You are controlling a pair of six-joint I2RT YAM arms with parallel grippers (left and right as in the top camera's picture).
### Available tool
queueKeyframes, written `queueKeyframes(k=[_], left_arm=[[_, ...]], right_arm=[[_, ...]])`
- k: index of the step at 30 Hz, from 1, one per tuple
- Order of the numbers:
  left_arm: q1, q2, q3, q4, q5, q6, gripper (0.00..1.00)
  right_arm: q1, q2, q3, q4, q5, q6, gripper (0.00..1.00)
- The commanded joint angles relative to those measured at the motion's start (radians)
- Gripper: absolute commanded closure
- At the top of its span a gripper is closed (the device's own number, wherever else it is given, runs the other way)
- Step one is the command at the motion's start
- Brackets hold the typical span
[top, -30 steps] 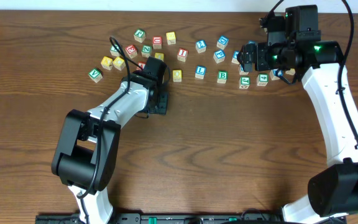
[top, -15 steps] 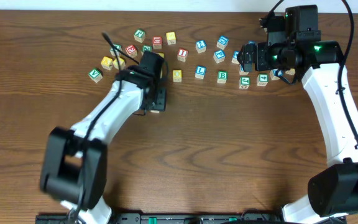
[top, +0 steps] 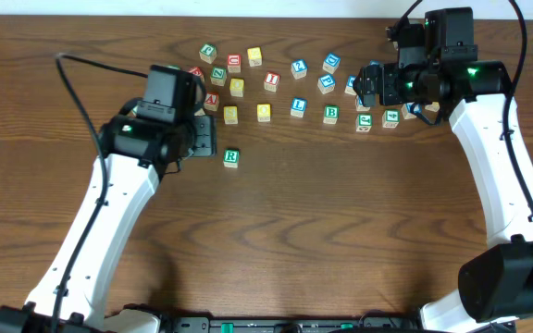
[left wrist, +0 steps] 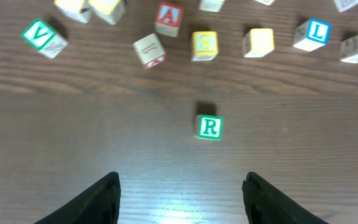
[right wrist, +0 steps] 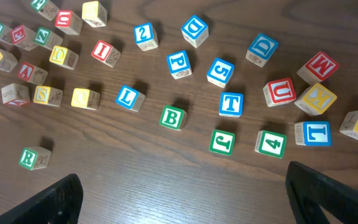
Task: Spell out ROBOT
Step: 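Release the R block on the table and lift the left gripper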
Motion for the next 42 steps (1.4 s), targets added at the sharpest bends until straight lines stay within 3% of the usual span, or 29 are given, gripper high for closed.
queueKeyframes(k=[1,7,8,14,21,42], left_arm=[[0.024,-0.006,0.019,-0.024,-0.009,0.006,0.38],[0.043,-0.006,0.019,-0.036,-0.009,0.006,0.37],[0.046,-0.006,0.019,-0.035,-0.009,0.006,0.31],[0.051,-0.006,0.019,-0.019,-0.012,0.006,0.23],[0.051,-0.005,0.019,-0.017,-0.012,0.006,0.18],[0.068,-0.005,0.088,0.008,-0.011,0.044,0.14]], right_arm=[[-0.006,-0.003,0.016,-0.002,-0.013,-0.013,0.01],[-0.006,-0.003,0.016,0.0,-0.014,-0.01,0.01],[-0.006,-0.003,0.016,0.002,-0.014,-0.01,0.01],[-0.006,-0.003,0.016,0.011,-0.051,-0.01,0.01],[-0.006,-0.003,0.016,0.011,-0.051,-0.01,0.01],[-0.005,-0.003,0.016,0.011,-0.051,0.033,0.02]])
